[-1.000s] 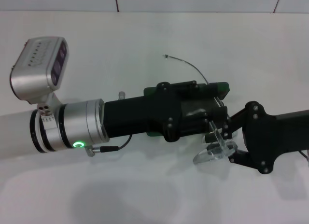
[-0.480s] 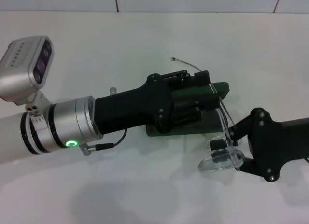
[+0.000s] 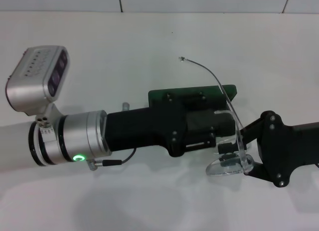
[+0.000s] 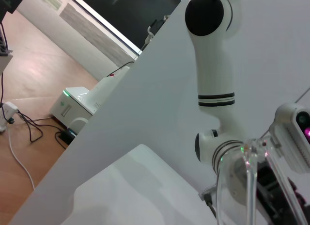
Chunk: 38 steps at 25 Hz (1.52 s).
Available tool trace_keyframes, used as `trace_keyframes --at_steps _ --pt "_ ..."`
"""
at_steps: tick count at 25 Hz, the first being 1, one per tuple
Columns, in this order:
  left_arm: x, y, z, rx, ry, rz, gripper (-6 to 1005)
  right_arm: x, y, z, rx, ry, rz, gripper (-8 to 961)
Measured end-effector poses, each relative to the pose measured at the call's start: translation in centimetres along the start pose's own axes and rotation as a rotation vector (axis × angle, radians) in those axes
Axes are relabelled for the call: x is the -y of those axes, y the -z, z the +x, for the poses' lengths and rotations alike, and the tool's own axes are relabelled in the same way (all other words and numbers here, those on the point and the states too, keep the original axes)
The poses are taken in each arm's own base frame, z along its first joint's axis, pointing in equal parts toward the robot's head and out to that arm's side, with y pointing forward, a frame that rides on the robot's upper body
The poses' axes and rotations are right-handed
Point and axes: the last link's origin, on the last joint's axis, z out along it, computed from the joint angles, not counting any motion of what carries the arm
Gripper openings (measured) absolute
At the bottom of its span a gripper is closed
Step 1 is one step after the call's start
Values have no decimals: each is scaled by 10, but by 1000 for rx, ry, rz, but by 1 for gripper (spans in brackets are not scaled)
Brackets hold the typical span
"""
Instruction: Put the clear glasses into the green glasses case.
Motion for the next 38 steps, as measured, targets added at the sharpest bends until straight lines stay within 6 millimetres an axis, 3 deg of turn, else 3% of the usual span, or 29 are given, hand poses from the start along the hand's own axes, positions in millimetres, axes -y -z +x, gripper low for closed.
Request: trace_keyframes --at_steps 14,25,38 --pt "0 -6 0 16 -3 -20 567 2 -1 2 -12 3 -5 117" --pt "15 1 12 -42 -32 81 566 0 2 2 -20 4 -12 117" --pt "10 -7 5 20 -10 22 564 1 2 6 -45 11 0 117"
